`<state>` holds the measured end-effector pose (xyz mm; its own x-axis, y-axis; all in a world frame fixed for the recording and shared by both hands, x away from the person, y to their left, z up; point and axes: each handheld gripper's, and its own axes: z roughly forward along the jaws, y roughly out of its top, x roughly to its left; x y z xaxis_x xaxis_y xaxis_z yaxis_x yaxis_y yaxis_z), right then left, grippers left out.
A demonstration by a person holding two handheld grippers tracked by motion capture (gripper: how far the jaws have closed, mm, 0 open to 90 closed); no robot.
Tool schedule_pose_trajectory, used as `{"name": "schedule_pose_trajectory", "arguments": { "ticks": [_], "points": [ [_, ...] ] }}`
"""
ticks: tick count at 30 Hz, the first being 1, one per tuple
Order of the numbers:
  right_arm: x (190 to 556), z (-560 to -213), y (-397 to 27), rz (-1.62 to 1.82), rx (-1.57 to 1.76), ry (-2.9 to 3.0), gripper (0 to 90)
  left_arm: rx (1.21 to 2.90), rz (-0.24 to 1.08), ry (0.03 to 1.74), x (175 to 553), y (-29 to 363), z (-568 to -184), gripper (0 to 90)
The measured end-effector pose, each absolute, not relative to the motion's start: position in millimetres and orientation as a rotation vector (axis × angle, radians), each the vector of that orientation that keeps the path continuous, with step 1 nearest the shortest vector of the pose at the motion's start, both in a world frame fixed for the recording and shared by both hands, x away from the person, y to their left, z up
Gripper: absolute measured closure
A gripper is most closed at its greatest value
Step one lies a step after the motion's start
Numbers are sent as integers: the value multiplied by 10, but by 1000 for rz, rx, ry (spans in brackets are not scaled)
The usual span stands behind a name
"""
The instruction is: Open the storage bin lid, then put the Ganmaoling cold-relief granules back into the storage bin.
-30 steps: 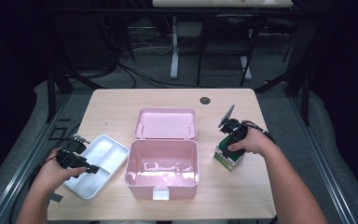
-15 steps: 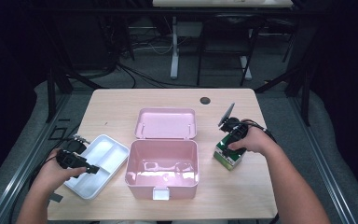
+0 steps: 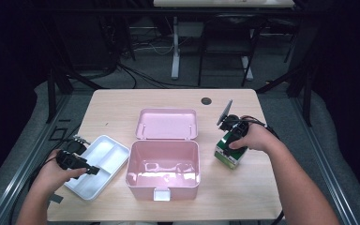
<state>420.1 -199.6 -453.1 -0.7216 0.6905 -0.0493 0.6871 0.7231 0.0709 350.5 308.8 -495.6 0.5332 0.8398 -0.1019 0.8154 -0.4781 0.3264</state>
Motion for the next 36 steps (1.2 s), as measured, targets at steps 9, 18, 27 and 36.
{"name": "schedule_pose_trajectory", "arguments": {
  "ticks": [9, 18, 27, 36],
  "points": [
    [4140, -4370, -1913, 63, 1081, 2883, 161, 2438, 98, 1369, 3501, 3094, -4952, 296],
    [4056, -4184, -1827, 66, 992, 2905, 162, 2436, 97, 1370, 3500, 3101, -4951, 296],
    [3993, -4031, -1754, 73, 878, 2930, 162, 2438, 97, 1373, 3499, 3105, -4954, 296],
    [3917, -3898, -1672, 73, 687, 2970, 163, 2443, 92, 1373, 3494, 3099, -4958, 296]
  ]
}}
